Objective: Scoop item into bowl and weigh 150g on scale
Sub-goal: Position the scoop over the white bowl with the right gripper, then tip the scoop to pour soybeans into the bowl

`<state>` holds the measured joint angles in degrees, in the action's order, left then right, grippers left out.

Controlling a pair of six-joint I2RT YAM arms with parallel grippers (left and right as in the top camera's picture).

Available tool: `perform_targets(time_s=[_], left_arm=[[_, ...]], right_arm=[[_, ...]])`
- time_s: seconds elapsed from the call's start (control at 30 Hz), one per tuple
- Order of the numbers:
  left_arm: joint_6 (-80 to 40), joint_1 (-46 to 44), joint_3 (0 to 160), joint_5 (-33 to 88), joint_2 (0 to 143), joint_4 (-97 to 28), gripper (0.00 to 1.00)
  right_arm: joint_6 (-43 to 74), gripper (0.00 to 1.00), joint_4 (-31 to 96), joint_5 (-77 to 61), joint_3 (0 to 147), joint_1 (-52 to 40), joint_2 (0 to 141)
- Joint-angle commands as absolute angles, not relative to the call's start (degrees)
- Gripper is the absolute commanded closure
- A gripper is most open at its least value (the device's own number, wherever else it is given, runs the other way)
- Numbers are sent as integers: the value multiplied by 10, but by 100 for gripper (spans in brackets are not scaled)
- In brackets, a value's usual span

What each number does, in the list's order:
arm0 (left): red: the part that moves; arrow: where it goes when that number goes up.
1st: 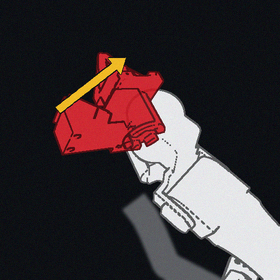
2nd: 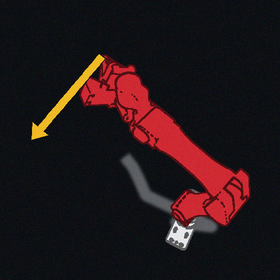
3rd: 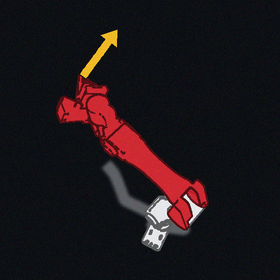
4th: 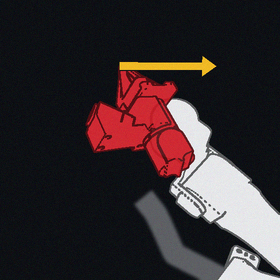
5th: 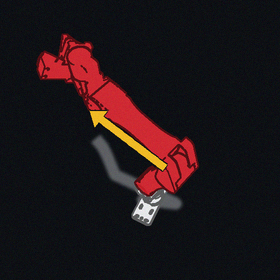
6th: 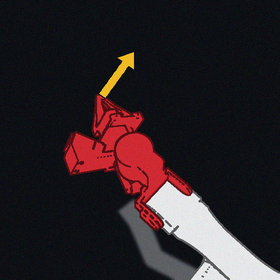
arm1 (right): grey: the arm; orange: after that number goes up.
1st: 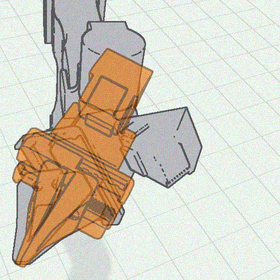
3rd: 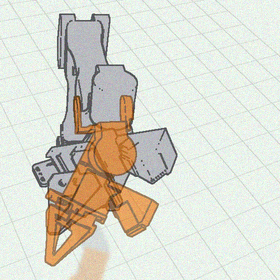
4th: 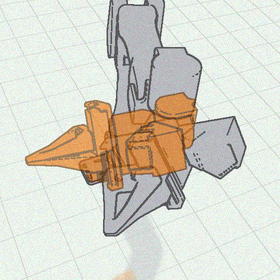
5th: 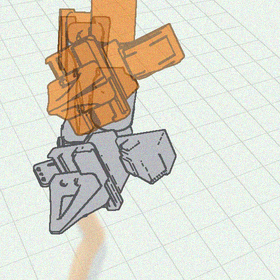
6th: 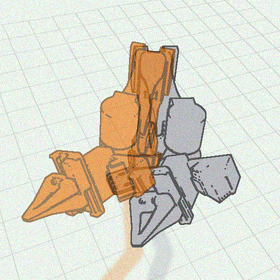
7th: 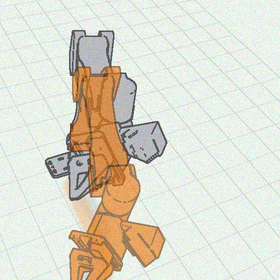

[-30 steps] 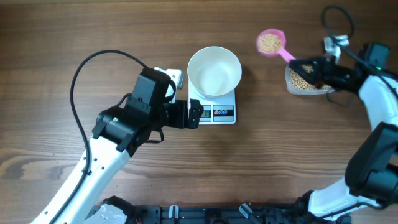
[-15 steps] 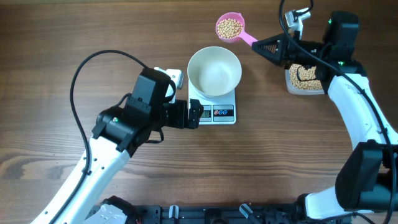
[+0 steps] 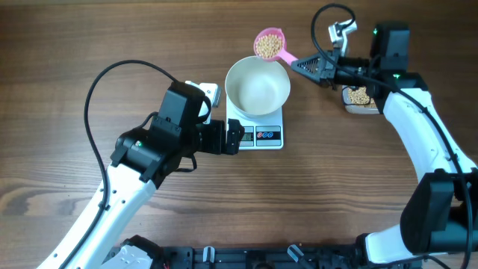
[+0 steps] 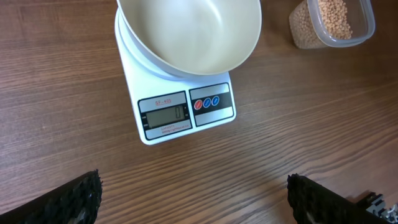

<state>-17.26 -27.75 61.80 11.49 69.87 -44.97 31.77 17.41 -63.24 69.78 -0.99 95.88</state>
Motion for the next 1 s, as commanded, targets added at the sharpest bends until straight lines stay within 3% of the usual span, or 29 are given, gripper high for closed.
perform_targets(time_s=[0.0,0.5,0.97], left_arm=[[-170,-280,628,122,701,-448,0],[-170,-280,628,122,701,-448,0],[-170,-280,628,122,701,-448,0]], right_arm=[[258,95,208,-600,703,-12,945],[96,95,372,-425,718,-77,915],[13,96,408,-235,752,-160,915]])
